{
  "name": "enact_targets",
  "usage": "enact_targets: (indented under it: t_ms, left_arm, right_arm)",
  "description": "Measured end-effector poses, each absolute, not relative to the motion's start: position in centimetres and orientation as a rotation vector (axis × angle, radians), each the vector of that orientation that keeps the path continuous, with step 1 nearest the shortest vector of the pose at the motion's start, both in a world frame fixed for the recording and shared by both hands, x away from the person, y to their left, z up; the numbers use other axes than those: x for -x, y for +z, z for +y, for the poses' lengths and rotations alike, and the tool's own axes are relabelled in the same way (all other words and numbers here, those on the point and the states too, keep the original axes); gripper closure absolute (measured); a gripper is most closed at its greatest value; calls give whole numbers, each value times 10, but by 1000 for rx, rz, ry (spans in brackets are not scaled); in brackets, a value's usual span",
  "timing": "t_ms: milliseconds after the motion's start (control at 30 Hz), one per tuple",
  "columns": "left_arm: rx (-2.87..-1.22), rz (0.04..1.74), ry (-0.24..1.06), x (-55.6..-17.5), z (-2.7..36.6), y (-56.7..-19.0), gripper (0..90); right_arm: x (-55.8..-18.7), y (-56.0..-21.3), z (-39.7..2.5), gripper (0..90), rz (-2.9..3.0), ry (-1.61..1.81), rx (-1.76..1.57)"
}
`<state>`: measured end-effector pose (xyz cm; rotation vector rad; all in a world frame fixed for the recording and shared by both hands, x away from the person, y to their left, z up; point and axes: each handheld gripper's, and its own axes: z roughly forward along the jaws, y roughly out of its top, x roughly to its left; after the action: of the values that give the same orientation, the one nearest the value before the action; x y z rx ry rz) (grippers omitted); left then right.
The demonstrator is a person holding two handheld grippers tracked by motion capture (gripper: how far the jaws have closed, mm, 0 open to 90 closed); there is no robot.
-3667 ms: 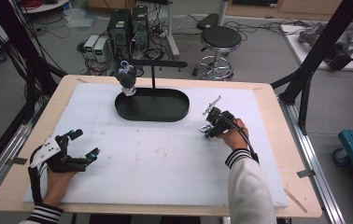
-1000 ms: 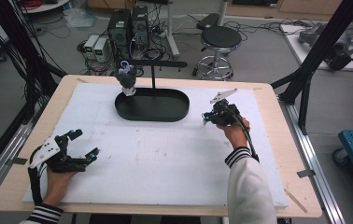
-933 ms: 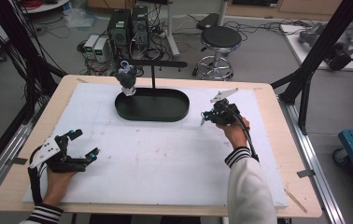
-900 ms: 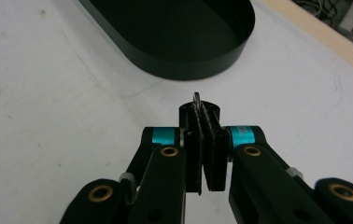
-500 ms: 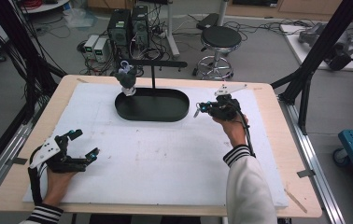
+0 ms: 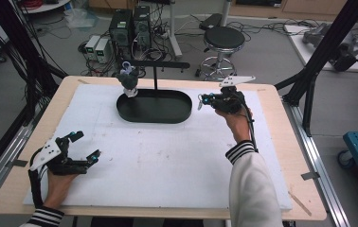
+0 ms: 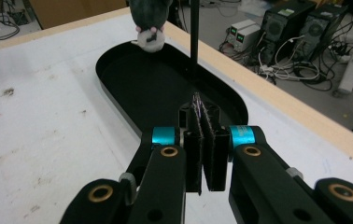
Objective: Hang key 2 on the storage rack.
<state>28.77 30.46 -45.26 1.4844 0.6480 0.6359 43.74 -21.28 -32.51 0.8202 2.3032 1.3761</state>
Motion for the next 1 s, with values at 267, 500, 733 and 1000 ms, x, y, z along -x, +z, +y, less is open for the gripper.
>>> enact_targets:
  t_ms: [267,500,733,1000]
  left_arm:
    - [-1481,649,634,-288,305,-453,20]
    - [-1482,644,636,-288,304,-453,20]
    - [-1480,646,637,-287,304,-453,20]
    - [-1482,643,636,-287,305,-453,20]
  right_arm:
    - [-444,-308,-197,884,2298,1390,-782]
    - [-451,-298,-187,884,2291,1404,-770]
    - [-457,-289,-180,885,2285,1414,-768]
    - [-470,-278,-174,884,2271,1415,-772]
